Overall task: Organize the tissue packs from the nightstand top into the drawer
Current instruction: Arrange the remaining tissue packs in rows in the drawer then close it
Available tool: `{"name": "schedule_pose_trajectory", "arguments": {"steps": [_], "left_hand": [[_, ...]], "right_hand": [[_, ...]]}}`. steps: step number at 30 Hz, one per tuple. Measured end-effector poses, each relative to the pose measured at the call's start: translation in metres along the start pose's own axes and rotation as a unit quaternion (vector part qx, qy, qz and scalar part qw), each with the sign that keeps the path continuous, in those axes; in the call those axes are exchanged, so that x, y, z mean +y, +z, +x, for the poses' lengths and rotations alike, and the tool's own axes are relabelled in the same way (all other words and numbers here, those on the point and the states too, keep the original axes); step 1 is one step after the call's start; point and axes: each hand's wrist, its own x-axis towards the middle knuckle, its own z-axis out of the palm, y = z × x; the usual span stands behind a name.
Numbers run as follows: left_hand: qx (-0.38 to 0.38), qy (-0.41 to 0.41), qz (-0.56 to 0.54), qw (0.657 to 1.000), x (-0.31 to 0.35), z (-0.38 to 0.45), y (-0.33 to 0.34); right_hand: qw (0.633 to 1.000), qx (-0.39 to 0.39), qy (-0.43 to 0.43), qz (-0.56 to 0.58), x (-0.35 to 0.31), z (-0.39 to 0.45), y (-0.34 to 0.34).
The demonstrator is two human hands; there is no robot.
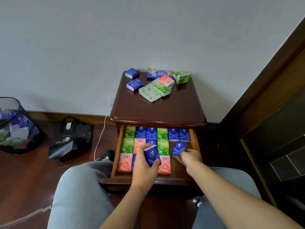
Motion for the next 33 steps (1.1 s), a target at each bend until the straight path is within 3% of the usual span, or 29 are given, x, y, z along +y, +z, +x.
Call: {"name": "schedule_pose_trajectory", "arguments": {"steps": [13, 21, 25, 26, 28, 30, 33], "left_hand": [[-0.013, 0.019, 0.038, 0.999, -0.003, 0.0, -0.003], [-0.017, 0.006, 0.032, 0.999, -0.001, 0.002, -0.004], [-0.01, -0.01, 0.004, 1.0, 0.002, 0.002, -0.003], [-0.006, -0.014, -0.001, 1.0, 0.003, 0.002, -0.002], [0.0, -0.02, -0.001, 1.0, 0.003, 0.003, -0.002], [0.004, -0.025, 0.011, 1.0, 0.003, 0.004, -0.001], [0.008, -0.043, 0.014, 0.999, 0.002, 0.008, 0.002]], "right_hand": [[0.992, 0.056, -0.055, -0.095, 0.0, -0.009, 0.019], [0.99, 0.03, -0.058, -0.126, -0.006, -0.009, 0.018], [0.985, -0.025, -0.068, -0.157, -0.021, -0.021, 0.004], [0.972, -0.039, -0.103, -0.21, -0.025, -0.025, -0.001], [0.909, -0.055, -0.25, -0.331, -0.028, -0.035, -0.014], [0.832, -0.116, -0.414, -0.35, -0.028, -0.047, -0.029], [0.718, -0.251, -0.547, -0.348, -0.026, -0.071, -0.042]]}}
